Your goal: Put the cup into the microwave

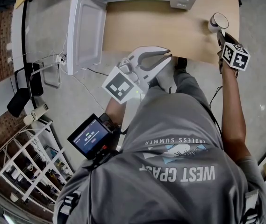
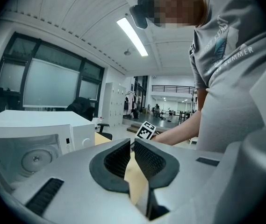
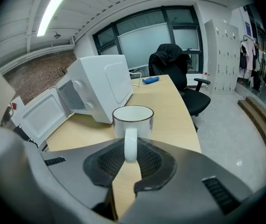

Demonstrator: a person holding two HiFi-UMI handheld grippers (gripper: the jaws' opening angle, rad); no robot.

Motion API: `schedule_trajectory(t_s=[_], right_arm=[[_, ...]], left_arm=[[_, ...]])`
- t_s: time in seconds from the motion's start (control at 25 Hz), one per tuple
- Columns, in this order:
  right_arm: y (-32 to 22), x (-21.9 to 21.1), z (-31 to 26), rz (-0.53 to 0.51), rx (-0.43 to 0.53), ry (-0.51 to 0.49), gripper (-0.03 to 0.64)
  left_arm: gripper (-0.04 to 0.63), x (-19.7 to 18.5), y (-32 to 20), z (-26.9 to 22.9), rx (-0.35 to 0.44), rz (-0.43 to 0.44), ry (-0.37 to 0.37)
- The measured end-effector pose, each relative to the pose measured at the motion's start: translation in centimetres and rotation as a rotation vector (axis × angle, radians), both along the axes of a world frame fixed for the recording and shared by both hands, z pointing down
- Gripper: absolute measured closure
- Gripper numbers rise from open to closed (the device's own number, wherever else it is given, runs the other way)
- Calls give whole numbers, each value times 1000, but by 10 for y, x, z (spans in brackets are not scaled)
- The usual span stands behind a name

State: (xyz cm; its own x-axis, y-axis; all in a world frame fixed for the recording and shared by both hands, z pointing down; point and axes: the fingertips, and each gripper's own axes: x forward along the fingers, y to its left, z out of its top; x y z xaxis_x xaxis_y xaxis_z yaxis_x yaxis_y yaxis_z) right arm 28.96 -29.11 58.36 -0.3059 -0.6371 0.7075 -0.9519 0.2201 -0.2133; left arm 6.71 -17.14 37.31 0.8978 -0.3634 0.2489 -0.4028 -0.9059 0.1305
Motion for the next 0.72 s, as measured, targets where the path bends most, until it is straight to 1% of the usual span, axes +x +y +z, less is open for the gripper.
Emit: schedule_trajectory(t_s=[0.2, 0.4, 0.72], right_arm=[[23, -1, -26, 0, 23, -4, 546], [45, -11, -42, -9, 53, -13, 546], [79, -34, -98, -53, 142, -54, 546]], left_arm=[[571, 0, 19, -19, 31, 12, 13], [571, -5, 33, -24, 65, 24, 26], [571, -12, 56, -34, 122, 53, 40]])
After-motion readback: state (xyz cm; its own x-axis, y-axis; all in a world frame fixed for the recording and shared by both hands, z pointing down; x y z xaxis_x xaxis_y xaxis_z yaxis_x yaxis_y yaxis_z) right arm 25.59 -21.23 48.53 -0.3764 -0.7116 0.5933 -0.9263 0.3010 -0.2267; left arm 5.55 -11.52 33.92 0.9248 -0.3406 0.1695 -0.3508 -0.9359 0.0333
